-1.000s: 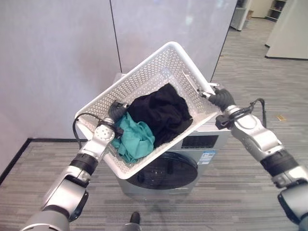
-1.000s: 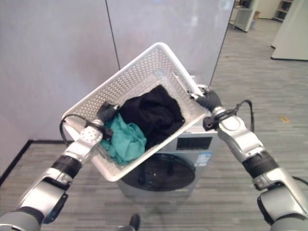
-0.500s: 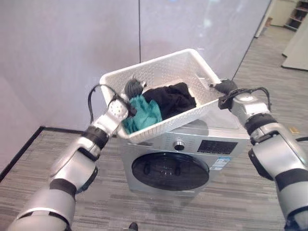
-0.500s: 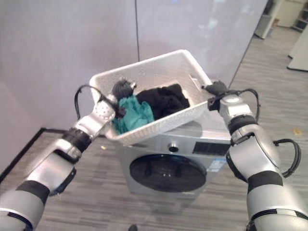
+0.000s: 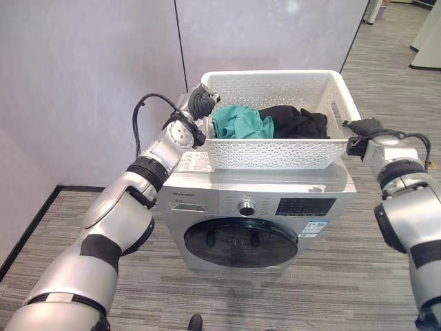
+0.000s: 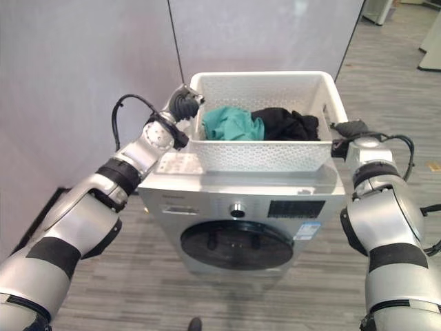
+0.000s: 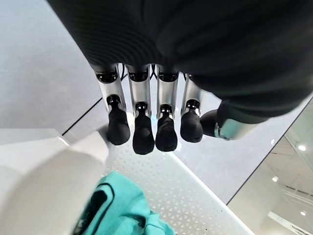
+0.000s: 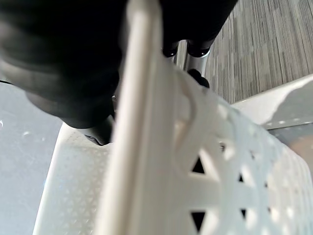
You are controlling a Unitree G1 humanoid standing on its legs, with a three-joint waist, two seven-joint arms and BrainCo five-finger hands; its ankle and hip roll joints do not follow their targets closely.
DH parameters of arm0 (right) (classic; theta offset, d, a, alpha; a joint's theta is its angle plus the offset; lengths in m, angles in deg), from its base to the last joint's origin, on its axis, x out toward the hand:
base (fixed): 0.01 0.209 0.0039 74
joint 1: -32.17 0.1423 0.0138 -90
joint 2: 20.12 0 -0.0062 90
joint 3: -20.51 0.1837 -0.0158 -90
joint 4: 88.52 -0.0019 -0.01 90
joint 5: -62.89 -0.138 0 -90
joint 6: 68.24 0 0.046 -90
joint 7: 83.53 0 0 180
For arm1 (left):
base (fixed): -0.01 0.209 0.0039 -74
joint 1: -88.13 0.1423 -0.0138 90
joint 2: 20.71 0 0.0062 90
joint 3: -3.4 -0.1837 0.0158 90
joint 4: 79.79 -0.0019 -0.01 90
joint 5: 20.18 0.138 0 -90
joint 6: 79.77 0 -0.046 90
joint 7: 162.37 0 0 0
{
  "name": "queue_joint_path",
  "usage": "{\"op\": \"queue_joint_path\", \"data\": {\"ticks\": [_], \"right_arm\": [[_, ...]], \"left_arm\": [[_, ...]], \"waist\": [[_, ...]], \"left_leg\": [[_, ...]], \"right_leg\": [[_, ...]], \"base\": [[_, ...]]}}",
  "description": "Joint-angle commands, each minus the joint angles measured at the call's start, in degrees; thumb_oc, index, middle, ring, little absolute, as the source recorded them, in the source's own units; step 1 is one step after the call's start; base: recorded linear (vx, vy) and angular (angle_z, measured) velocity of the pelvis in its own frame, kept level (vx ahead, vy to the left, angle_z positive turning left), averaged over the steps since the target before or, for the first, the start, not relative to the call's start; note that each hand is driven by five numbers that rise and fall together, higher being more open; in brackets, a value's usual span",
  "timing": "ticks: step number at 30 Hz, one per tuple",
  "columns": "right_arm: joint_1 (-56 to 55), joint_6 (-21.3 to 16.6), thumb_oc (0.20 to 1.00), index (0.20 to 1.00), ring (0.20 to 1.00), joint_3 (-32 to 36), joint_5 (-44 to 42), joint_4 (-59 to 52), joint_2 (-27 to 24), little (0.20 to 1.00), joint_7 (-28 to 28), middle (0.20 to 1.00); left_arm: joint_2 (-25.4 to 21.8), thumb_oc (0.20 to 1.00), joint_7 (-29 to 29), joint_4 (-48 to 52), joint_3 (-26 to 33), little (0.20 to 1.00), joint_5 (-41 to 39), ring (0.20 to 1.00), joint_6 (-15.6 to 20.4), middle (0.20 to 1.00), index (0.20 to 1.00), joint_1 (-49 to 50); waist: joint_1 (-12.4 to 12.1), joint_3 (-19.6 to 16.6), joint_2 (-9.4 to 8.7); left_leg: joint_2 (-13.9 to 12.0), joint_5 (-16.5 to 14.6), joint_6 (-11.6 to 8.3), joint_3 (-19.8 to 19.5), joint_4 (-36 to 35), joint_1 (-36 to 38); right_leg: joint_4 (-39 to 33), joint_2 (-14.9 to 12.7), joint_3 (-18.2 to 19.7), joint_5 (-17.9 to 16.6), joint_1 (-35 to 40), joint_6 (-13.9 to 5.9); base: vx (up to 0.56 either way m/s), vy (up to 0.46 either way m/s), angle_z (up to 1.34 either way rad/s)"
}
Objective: Grab the laundry basket,head to the washer,open it,put in the laundry and shut it.
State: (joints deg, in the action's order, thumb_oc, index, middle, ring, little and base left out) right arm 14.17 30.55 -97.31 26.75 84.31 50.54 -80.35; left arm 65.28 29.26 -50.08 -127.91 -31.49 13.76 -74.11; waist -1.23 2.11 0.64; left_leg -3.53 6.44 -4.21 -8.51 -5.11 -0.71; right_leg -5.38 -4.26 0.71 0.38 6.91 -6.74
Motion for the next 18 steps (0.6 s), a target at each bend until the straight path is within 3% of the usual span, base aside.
{"op": "queue_joint_path", "data": {"ticks": [1,2,8,9,18], "right_arm": [[7.7,-3.2,0.774,0.774,0.774,-0.8,0.7,3.3,-4.0,0.774,2.1,0.774],[8.3,-3.2,1.0,1.0,1.0,-1.2,0.7,2.9,-3.2,1.0,2.1,1.0],[9.5,-3.4,1.0,1.0,1.0,-2.3,-0.4,1.7,-1.0,1.0,1.8,1.0],[9.8,-3.8,1.0,1.0,1.0,-2.0,-1.2,1.4,-0.5,1.0,2.4,1.0],[10.0,-4.2,1.0,1.0,1.0,-1.9,-1.5,1.0,-0.4,1.0,2.6,1.0]], "left_arm": [[-2.0,0.2,1.0,-8.4,-0.4,0.2,-0.9,0.2,-0.2,0.2,0.2,-2.5],[-2.0,0.2,1.8,-8.9,-0.3,0.2,-0.9,0.2,-0.1,0.2,0.2,-3.7],[-2.1,0.2,2.7,-9.6,0.5,0.2,-1.9,0.2,0.1,0.2,0.2,-4.5],[-2.2,1.0,3.5,-9.6,1.5,1.0,-3.1,1.0,0.4,1.0,1.0,-4.6],[-2.2,1.0,3.4,-9.5,2.1,1.0,-3.8,1.0,0.5,1.0,1.0,-4.3]], "waist": [[-2.4,-0.8,-2.21],[-2.4,-0.9,-2.33],[-2.7,-1.5,-2.48],[-3.0,-1.6,-2.5],[-3.1,-1.8,-2.53]], "left_leg": [[1.6,-5.4,1.27,0.7,0.1,4.9],[1.6,-5.4,1.22,0.7,0.1,4.9],[1.9,-5.8,1.27,0.6,0.1,5.1],[1.9,-5.9,1.3,0.7,0.1,5.5],[1.9,-6.1,1.31,0.7,0.1,5.6]], "right_leg": [[0.4,2.4,-4.0,-1.2,-1.3,1.47],[0.4,2.4,-4.2,-1.2,-1.2,1.43],[0.4,2.2,-4.5,-1.2,-1.1,1.28],[0.4,2.2,-4.5,-1.2,-0.9,1.23],[0.4,2.1,-4.4,-1.2,-0.8,1.22]], "base": [[0.0,0.0,0.0],[0.0,0.0,0.0],[0.0,0.0,0.0],[0.0,0.0,0.0],[0.0,0.0,0.0]]}}
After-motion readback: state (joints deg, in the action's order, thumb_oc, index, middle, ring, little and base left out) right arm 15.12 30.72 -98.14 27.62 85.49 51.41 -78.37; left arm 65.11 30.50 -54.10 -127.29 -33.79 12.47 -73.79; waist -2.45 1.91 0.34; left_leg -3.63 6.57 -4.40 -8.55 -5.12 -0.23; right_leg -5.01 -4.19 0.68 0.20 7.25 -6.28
